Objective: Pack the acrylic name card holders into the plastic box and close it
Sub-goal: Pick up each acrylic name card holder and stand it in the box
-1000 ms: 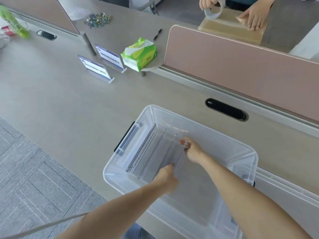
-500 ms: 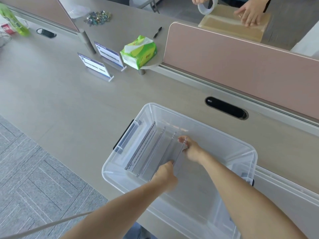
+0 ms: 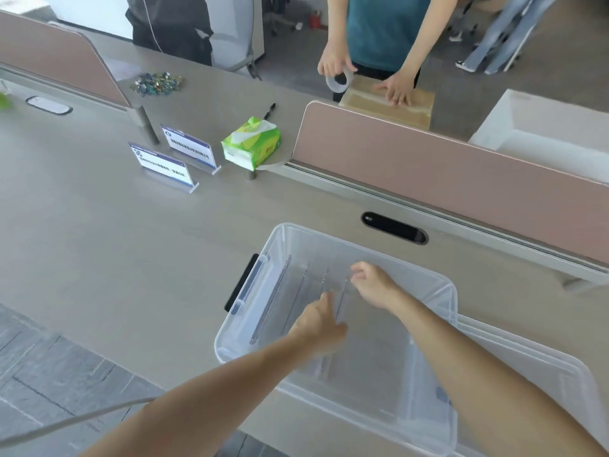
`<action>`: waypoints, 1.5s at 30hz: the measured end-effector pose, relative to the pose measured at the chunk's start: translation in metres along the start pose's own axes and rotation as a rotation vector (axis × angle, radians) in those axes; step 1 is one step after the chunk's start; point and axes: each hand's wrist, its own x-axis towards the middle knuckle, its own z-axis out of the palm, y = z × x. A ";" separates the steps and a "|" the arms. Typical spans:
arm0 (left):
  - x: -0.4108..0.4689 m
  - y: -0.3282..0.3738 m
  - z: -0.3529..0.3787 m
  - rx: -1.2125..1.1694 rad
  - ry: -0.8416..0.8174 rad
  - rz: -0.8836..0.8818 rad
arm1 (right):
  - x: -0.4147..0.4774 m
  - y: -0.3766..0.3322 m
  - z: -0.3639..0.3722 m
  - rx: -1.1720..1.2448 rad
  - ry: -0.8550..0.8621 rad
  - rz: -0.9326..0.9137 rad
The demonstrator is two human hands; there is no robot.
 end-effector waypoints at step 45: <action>0.258 -0.337 -0.527 0.422 0.478 0.247 | 0.239 -0.502 0.194 -0.893 0.330 -0.425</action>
